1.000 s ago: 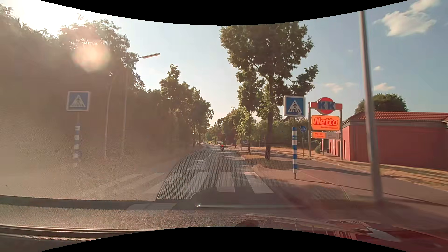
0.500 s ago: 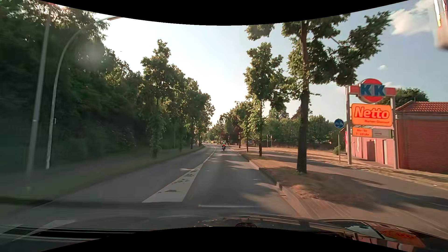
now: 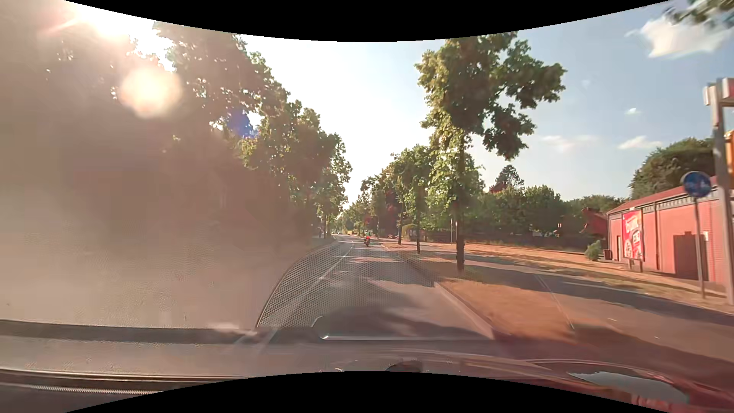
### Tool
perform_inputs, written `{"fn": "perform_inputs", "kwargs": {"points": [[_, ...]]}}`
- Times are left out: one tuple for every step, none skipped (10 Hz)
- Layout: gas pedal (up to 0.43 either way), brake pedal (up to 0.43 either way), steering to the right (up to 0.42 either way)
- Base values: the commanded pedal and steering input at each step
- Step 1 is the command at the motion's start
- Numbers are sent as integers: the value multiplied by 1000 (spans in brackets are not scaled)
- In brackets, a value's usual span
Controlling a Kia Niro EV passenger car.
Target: Follow the waypoints while adhering to traffic rules and regulations
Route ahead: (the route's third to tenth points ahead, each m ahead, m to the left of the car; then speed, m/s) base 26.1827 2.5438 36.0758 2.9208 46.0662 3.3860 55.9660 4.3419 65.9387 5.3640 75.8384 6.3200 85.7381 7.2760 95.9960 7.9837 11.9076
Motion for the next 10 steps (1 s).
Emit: {"fn": "perform_inputs", "kwargs": {"points": [[177,0,-4],[177,0,-4],[177,0,-4],[177,0,-4],[177,0,-4],[177,0,-5],[177,0,-6],[177,0,-6],[177,0,-7],[177,0,-7]]}}
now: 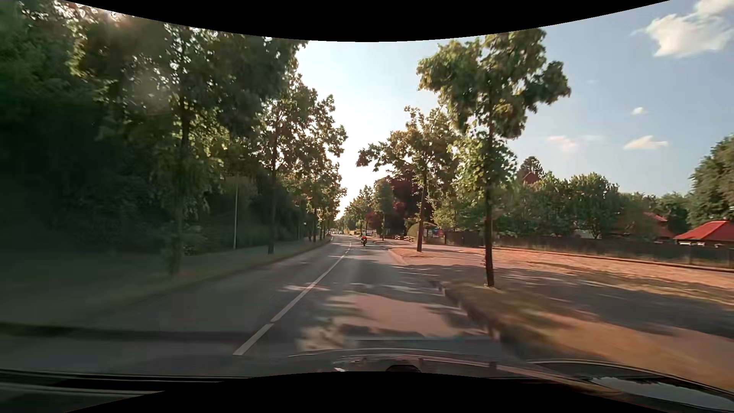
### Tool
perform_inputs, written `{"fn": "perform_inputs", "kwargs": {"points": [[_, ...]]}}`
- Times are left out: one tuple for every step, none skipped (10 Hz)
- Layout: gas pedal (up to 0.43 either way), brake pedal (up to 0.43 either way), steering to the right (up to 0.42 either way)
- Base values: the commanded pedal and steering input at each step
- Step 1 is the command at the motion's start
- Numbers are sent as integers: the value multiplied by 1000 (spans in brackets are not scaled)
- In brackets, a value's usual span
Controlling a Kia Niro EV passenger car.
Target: Follow the waypoints while adhering to traffic rules and regulations
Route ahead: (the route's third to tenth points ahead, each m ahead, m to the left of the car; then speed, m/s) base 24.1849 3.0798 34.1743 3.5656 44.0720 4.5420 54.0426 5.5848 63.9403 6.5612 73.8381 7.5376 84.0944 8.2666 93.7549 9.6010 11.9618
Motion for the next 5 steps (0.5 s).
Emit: {"fn": "perform_inputs", "kwargs": {"points": [[177,0,-7],[177,0,-7],[177,0,-7],[177,0,-7],[169,0,-8]]}}
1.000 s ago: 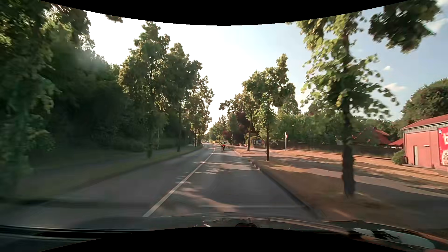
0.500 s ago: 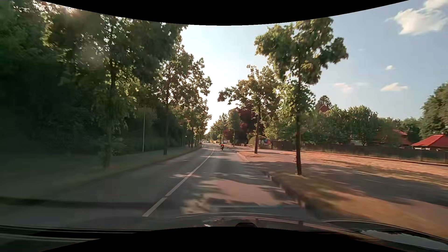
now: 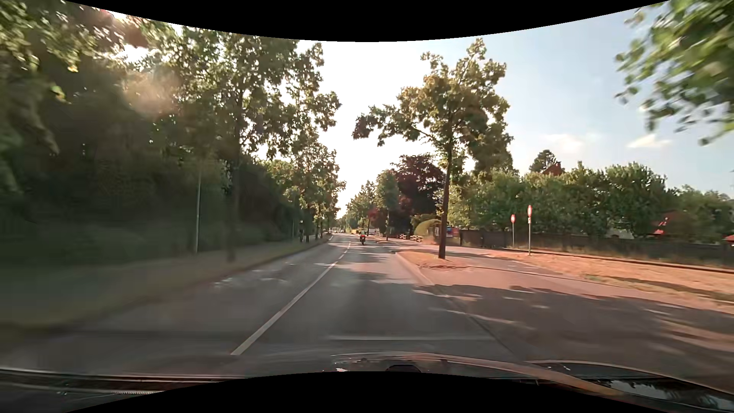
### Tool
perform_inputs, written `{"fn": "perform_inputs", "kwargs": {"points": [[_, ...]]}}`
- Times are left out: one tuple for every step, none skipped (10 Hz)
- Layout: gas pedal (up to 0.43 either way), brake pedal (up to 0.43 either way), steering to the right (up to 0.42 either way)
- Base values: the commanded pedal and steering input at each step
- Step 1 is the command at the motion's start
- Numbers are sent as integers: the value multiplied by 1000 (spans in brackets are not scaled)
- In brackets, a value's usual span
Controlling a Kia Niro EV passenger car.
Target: Follow the waypoints while adhering to traffic rules and regulations
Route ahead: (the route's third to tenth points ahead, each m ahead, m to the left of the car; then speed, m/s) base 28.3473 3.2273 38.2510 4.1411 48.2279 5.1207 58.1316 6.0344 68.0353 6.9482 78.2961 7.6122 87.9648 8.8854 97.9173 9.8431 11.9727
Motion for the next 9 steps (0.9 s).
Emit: {"fn": "perform_inputs", "kwargs": {"points": [[169,0,-8],[169,0,-8],[169,0,-8],[169,0,-11],[169,0,-14],[169,0,-9],[169,0,-8],[169,0,-8],[169,0,-8]]}}
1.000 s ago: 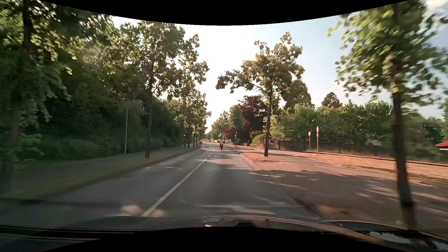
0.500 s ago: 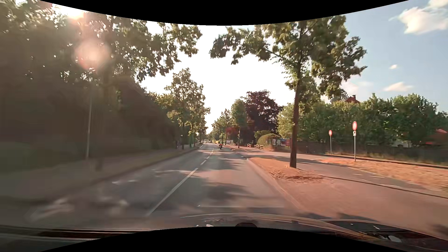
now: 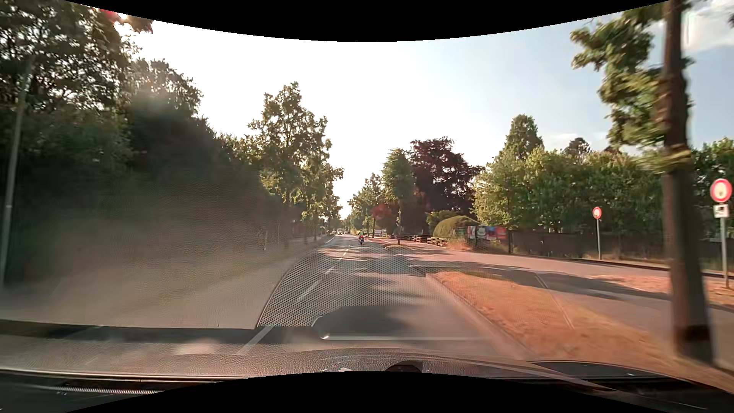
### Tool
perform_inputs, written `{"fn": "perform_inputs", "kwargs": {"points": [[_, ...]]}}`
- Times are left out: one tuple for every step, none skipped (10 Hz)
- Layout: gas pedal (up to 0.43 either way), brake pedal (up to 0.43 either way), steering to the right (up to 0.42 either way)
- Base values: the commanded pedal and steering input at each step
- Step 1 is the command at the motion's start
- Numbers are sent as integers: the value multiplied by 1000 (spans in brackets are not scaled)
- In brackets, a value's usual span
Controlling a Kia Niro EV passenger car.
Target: Follow the waypoints while adhering to traffic rules and regulations
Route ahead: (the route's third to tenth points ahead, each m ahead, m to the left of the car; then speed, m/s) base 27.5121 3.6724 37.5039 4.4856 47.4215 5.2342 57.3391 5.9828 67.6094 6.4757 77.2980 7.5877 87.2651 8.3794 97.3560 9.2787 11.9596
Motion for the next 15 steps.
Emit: {"fn": "perform_inputs", "kwargs": {"points": [[169,0,-8],[169,0,-8],[169,0,-8],[169,0,-8],[169,0,-8],[169,0,-8],[169,0,-9],[169,0,-9],[169,0,-12],[169,0,-13],[169,0,-14],[169,0,-15],[169,0,-16],[169,0,-17],[169,0,-16]]}}
